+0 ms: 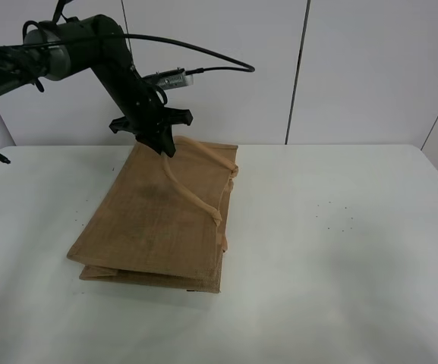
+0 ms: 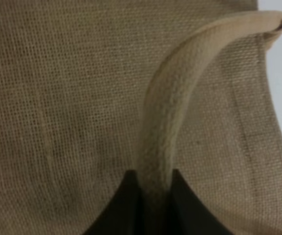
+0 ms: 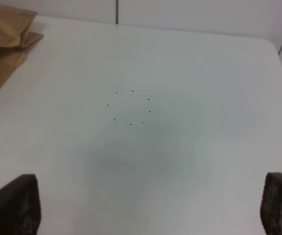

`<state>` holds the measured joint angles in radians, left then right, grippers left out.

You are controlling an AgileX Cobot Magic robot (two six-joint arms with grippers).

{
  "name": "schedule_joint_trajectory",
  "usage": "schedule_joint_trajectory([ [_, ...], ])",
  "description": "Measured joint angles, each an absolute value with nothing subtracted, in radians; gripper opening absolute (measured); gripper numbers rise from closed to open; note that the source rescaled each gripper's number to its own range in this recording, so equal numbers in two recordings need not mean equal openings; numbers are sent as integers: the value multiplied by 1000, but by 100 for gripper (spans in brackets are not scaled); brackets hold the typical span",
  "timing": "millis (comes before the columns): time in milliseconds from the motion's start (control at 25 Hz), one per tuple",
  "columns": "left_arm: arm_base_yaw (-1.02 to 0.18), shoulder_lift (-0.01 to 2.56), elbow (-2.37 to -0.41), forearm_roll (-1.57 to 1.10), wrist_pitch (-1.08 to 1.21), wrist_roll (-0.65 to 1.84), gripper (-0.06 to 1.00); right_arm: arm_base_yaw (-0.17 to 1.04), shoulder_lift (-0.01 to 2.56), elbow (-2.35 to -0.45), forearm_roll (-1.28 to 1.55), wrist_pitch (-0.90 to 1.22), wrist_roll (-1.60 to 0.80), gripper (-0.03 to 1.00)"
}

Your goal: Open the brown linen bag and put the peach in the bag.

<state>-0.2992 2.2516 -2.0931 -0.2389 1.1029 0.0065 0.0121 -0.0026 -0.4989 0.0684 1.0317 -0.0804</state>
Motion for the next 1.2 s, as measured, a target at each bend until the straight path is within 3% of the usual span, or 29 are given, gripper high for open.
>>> schedule_joint_trajectory([
  [80,-299,2260,-2090,-239,1094,10,11,12,-3,-499,68,1032,-80,100],
  [160,-299,2259,-2090,-241,1090,15,38,12,-3,-499,68,1032,-80,100],
  [240,-299,2259,-2090,-243,1090,28,71,12,-3,-499,68,1032,-80,100],
  [360,-299,2259,-2090,-239,1090,57,91,12,-3,-499,68,1032,-80,100],
  [520,-299,2258,-2090,-143,1108,44,97,12,-3,-499,68,1032,-80,100],
  [760,-275,2258,-2090,16,1138,-25,97,12,-3,-499,68,1032,-80,100],
  [1200,-44,2257,-2090,38,1164,-34,97,12,-3,-499,68,1032,-80,100],
])
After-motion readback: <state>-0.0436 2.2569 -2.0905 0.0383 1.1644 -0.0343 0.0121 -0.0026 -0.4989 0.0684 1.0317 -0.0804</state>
